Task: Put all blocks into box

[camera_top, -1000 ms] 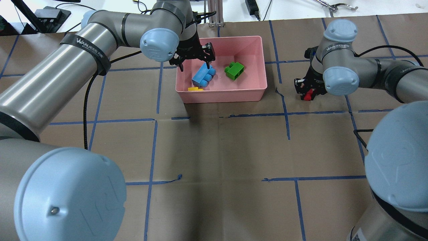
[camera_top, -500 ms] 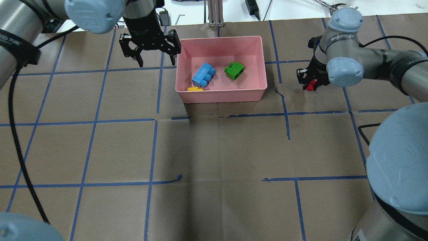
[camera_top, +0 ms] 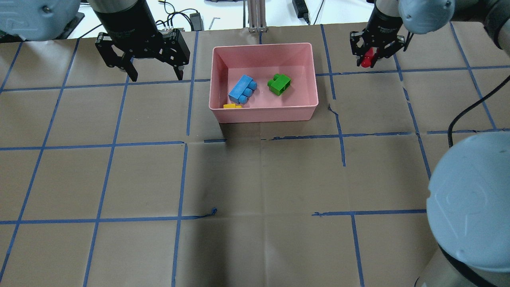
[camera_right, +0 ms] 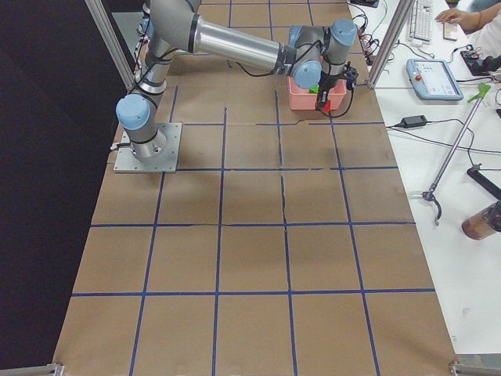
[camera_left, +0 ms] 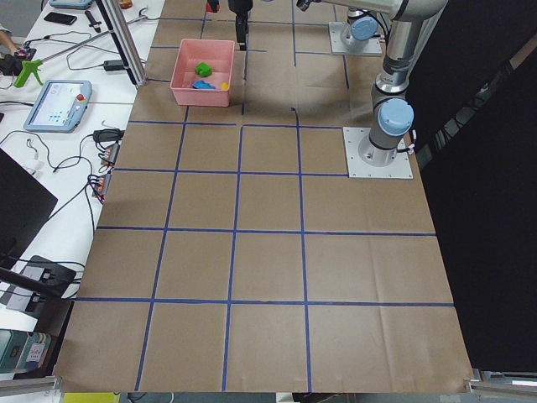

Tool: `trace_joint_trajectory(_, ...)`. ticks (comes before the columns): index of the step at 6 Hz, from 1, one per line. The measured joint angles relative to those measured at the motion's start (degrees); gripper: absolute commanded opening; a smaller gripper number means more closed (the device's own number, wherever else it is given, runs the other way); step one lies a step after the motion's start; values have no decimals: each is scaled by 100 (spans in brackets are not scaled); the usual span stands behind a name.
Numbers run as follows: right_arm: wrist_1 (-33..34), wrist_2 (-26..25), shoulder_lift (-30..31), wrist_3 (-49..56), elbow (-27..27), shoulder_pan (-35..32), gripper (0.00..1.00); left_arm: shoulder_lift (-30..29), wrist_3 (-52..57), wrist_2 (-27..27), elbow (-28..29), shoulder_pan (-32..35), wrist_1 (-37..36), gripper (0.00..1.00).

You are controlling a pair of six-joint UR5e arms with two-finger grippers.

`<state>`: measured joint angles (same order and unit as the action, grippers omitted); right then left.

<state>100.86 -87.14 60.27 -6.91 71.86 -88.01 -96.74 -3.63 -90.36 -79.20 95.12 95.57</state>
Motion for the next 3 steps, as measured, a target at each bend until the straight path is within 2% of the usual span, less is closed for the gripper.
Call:
trace_joint_trajectory(2, -24, 78, -529, -782, -665, -913, 14, 383, 90, 20, -493, -143, -374, 99)
trace_joint_trajectory(3, -1, 85, -916, -1025, -986, -1247, 37, 460, 109, 21, -589, -183, -426, 99)
